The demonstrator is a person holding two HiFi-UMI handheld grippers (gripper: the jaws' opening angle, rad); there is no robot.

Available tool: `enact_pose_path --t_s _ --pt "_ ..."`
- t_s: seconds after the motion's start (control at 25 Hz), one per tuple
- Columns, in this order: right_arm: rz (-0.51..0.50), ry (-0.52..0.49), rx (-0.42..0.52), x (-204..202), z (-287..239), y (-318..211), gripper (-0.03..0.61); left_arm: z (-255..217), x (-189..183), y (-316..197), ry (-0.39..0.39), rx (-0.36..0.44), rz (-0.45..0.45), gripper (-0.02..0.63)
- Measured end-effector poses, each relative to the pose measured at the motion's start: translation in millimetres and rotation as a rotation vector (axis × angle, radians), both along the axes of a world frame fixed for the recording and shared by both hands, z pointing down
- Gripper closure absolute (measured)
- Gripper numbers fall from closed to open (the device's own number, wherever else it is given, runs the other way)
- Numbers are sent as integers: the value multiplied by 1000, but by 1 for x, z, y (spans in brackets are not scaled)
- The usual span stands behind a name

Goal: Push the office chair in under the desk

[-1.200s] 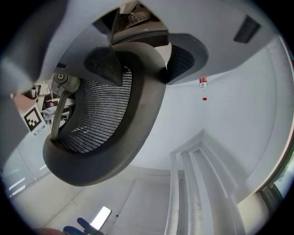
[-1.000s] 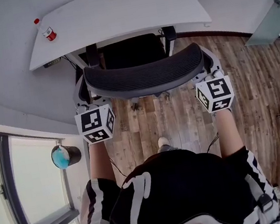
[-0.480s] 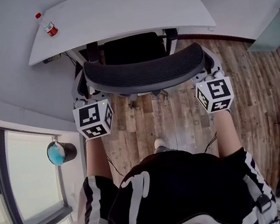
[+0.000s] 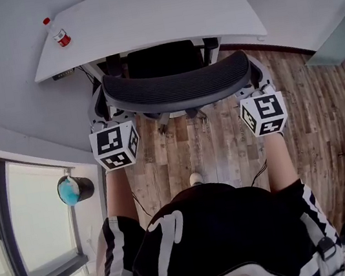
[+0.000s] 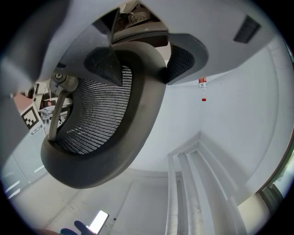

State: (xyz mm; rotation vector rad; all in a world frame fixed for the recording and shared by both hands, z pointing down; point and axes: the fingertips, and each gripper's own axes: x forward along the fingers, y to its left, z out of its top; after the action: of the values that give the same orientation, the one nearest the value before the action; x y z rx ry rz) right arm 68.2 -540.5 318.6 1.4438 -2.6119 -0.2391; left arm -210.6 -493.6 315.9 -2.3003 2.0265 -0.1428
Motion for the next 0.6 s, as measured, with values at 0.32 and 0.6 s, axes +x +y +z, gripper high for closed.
enact_pose_path --t_s 0.32,0.6 --pt "-10 6 2 0 0 -9 334 0 1 -4 11 12 -11 305" --pt "-27 3 2 9 -1 -16 334 -1 11 -4 13 20 -30 305"
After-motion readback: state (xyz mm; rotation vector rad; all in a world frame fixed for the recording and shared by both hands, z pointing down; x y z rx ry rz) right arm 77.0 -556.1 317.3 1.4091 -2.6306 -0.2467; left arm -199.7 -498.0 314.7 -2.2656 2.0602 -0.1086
